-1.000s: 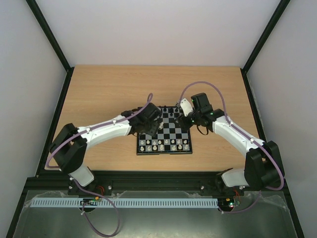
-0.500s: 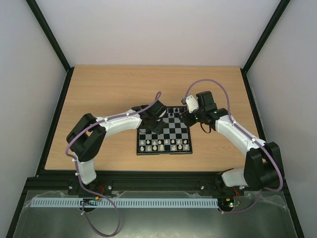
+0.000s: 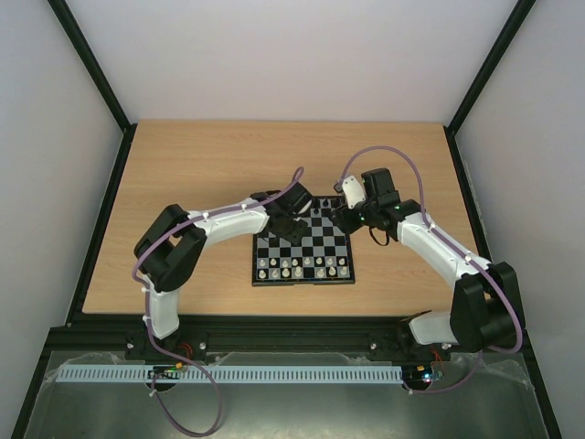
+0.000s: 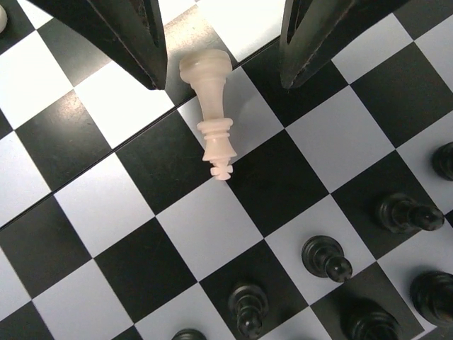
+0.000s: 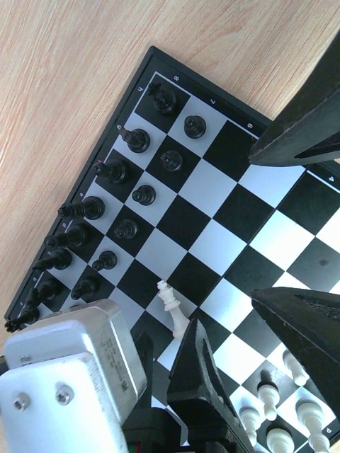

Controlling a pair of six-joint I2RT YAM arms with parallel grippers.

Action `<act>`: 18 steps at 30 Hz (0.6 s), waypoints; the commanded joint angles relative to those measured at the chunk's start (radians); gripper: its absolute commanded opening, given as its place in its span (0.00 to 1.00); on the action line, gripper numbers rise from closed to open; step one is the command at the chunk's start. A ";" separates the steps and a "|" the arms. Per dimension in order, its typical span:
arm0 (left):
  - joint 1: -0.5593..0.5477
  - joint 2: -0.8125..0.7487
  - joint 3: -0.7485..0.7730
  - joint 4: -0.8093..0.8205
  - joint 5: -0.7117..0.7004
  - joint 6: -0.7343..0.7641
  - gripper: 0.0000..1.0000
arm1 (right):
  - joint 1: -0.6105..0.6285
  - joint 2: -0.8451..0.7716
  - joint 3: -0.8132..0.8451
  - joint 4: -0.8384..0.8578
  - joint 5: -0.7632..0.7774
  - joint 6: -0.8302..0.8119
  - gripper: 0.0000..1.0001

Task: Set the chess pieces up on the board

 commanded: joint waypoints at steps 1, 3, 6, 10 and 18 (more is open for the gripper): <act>0.001 0.028 0.039 -0.042 0.004 0.009 0.43 | -0.002 -0.027 -0.004 -0.016 -0.013 -0.003 0.49; 0.003 0.035 0.043 -0.045 0.007 0.009 0.41 | -0.002 -0.027 -0.005 -0.017 -0.013 -0.006 0.49; 0.001 0.050 0.052 -0.051 0.007 0.009 0.38 | -0.002 -0.028 -0.004 -0.018 -0.014 -0.009 0.49; 0.001 0.065 0.061 -0.054 0.016 0.009 0.35 | -0.002 -0.027 -0.004 -0.020 -0.015 -0.012 0.49; -0.001 0.083 0.067 -0.072 0.025 0.004 0.27 | -0.002 -0.022 -0.003 -0.026 -0.025 -0.016 0.49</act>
